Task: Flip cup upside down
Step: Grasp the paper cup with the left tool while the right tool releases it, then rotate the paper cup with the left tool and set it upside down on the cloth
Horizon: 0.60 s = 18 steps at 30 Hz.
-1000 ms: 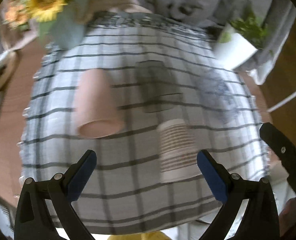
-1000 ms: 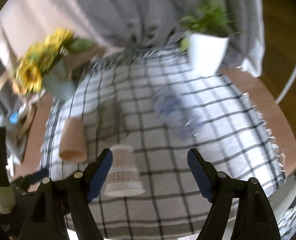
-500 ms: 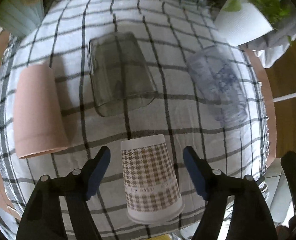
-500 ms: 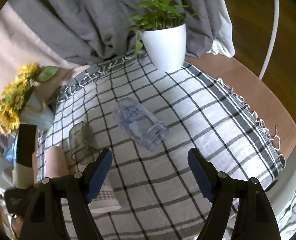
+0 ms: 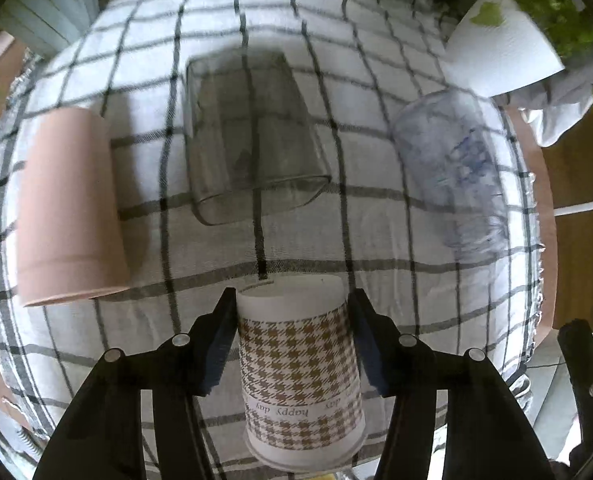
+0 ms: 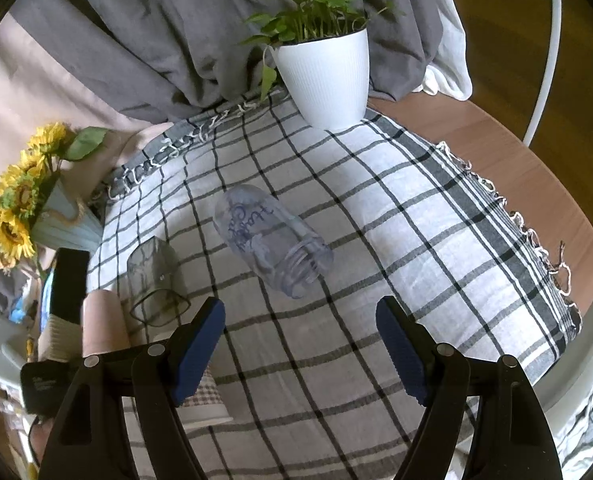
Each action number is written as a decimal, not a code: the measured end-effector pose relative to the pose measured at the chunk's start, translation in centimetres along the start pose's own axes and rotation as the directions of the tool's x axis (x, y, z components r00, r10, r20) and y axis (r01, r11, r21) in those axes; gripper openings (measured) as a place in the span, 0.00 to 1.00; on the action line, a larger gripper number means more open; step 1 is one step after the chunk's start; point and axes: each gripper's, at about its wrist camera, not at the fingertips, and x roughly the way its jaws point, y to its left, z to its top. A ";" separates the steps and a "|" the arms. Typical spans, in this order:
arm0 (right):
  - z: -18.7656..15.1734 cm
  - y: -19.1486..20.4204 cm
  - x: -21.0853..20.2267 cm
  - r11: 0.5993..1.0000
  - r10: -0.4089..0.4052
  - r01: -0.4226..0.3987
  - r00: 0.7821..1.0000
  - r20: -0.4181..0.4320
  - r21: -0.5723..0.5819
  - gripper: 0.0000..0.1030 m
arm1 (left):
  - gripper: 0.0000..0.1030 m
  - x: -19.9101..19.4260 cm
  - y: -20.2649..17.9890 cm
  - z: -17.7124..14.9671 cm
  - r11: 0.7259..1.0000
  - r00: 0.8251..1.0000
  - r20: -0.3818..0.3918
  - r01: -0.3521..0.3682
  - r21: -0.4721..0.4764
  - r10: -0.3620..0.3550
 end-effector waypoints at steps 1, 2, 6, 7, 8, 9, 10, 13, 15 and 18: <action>0.0 0.0 -0.2 1.000 0.006 -0.006 1.000 0.002 -0.002 0.75 | 0.53 -0.7 -0.1 -0.4 1.000 1.000 0.022 -0.003 0.010 0.002; -0.1 0.0 -0.5 1.000 0.010 -0.010 1.000 0.006 -0.005 0.75 | 0.53 -1.3 -0.2 -0.7 1.000 0.999 0.043 -0.003 0.020 0.002; -0.4 0.1 -1.6 0.999 0.021 -0.021 0.999 0.024 -0.026 0.75 | 0.53 -3.3 -1.0 -1.6 0.998 0.992 0.129 -0.025 0.066 0.016; -0.5 0.1 -1.9 0.999 0.020 -0.019 0.999 0.027 -0.032 0.75 | 0.53 -3.5 -1.2 -1.8 0.996 0.989 0.149 -0.035 0.077 0.023; -0.6 0.1 -2.0 0.999 0.019 -0.018 0.999 0.029 -0.036 0.75 | 0.53 -3.7 -1.4 -1.9 0.996 0.985 0.169 -0.039 0.085 0.024; -0.7 0.0 -2.2 0.999 0.018 -0.017 0.999 0.033 -0.042 0.75 | 0.53 -4.3 -1.6 -2.4 0.995 0.978 0.207 -0.041 0.093 0.021; -0.8 -0.1 -2.4 0.999 0.016 -0.014 0.999 0.036 -0.047 0.75 | 0.53 -4.5 -1.9 -2.5 0.994 0.972 0.235 -0.046 0.096 0.022; -1.0 -0.4 -2.8 0.998 0.002 0.001 0.999 0.048 -0.059 0.75 | 0.53 -5.1 -2.9 -2.5 0.990 0.945 0.326 -0.054 0.132 0.008; -1.1 -0.6 -3.0 0.998 -0.009 0.012 0.999 0.053 -0.061 0.75 | 0.53 -5.1 -3.2 -2.5 0.988 0.930 0.368 -0.062 0.145 0.004; -1.3 -1.0 -3.2 0.997 -0.041 0.046 0.997 0.066 -0.068 0.75 | 0.53 -4.0 -4.0 -2.2 0.985 0.918 0.396 -0.068 0.161 -0.001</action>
